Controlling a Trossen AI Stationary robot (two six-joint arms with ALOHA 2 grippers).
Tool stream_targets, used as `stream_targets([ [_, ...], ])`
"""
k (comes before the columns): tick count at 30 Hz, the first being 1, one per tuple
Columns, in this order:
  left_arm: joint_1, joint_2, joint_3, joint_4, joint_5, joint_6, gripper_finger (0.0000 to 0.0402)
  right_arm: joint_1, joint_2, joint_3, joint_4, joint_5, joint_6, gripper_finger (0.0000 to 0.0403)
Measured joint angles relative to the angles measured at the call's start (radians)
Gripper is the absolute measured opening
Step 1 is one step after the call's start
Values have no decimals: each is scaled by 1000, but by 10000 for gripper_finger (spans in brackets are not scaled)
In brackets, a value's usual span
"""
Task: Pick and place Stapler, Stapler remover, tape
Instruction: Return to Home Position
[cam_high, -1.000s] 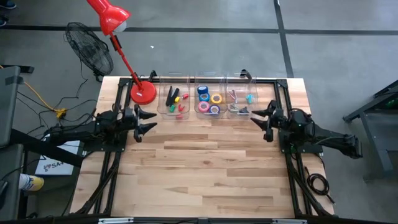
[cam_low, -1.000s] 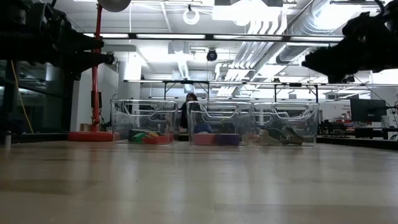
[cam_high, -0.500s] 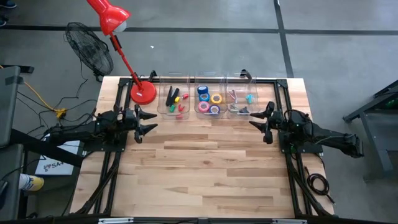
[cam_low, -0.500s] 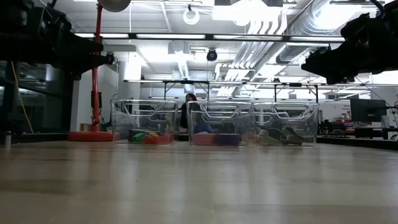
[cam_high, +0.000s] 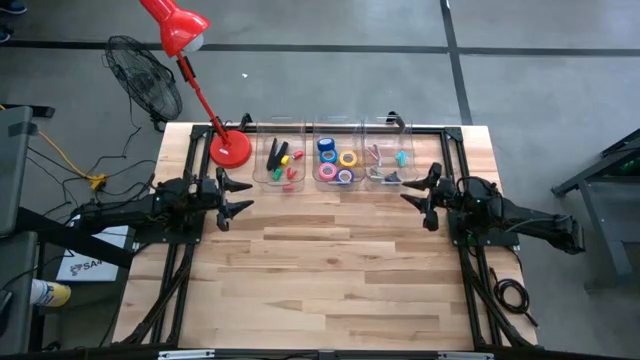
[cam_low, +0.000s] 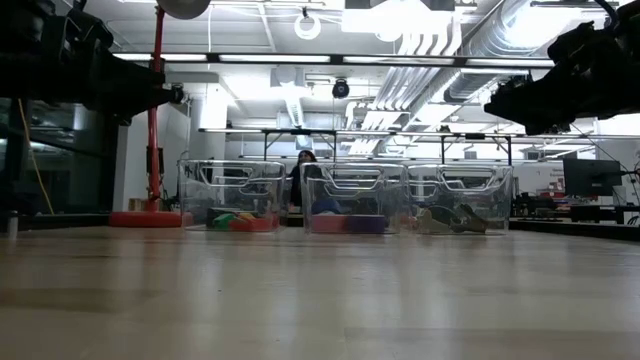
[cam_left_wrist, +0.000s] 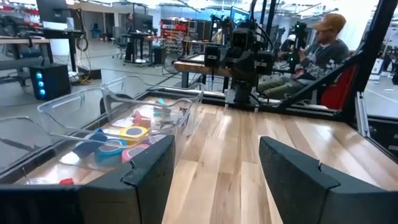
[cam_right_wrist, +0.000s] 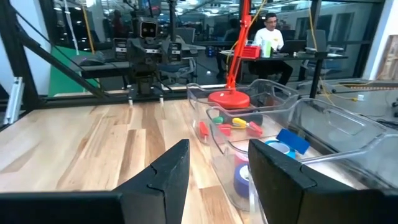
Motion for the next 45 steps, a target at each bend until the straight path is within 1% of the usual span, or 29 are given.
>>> stream_targets([
  [4,0,0,1,-34,0,-9,230,0,0,0,-1,24,0,156],
  [9,0,0,3,-58,0,-10,230,0,0,-1,-1,27,0,156],
  [45,0,0,3,-65,0,-11,230,0,0,-2,-1,29,0,156],
])
